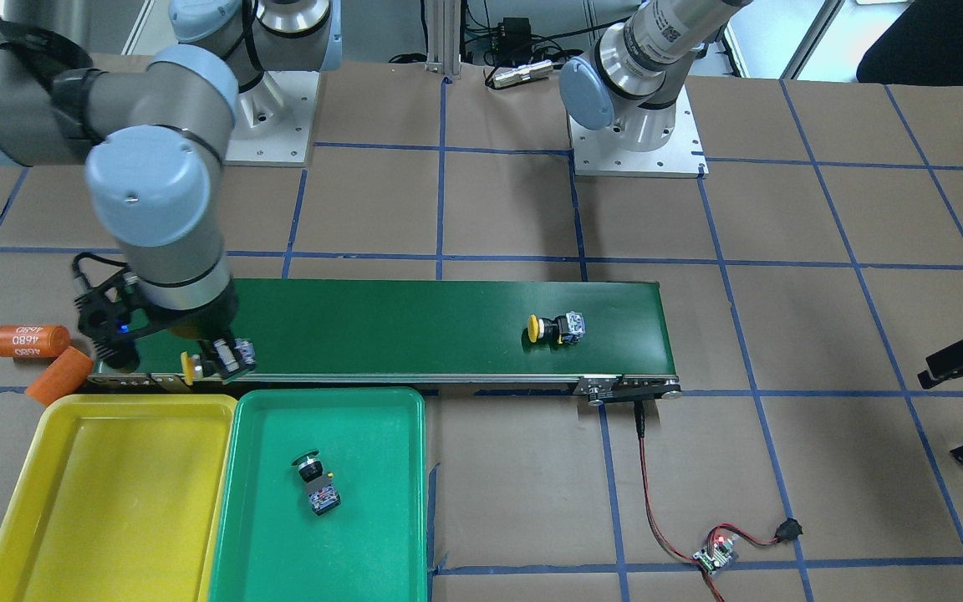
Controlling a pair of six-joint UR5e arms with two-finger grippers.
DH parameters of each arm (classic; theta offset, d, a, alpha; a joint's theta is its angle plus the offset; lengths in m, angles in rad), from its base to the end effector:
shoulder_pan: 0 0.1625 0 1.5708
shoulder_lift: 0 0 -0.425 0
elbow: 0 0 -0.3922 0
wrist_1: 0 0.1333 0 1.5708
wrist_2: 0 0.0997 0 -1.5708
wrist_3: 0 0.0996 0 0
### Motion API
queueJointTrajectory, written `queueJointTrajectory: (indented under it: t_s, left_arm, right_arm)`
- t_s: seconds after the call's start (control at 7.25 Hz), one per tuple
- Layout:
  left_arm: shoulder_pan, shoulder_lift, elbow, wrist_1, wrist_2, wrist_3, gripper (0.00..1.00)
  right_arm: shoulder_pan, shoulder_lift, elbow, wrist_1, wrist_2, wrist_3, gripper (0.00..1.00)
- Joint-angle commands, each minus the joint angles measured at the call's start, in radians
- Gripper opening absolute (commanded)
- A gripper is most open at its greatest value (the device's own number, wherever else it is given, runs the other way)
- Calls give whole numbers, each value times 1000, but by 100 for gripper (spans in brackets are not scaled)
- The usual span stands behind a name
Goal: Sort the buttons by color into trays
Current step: 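Drop yellow button into yellow tray while left gripper grasps green-capped button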
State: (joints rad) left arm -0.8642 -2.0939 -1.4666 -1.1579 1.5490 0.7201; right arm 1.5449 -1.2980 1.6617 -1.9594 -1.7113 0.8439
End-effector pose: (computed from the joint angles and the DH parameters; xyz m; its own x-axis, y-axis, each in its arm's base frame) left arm 0.3318 -0.5973 0.2710 -0.9997 0.0135 0.0203 0.0133 0.9999 -0.0098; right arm 0.1042 -0.5861 0.3362 -0.6384 0.7661 0.0744 0.7568 0.6424 -0.1212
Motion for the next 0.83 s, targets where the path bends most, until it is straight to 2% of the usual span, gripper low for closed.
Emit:
queueJointTrajectory:
  t_s: [0.0,0.28,0.55,0.69]
  left_arm:
    - [16,-110,105,46,11,97,100]
    - [16,-193,210,53,11,285,100]
    - [20,-254,252,72,-1,527,100]
    - [43,-273,252,72,-3,579,100]
  right_arm:
    - [-164,50,-74,-22,-1,-359,0]
    - [-184,165,-138,-55,6,-539,0]
    - [-189,248,-163,-171,82,-688,0]
    - [-203,276,-160,-164,103,-774,0]
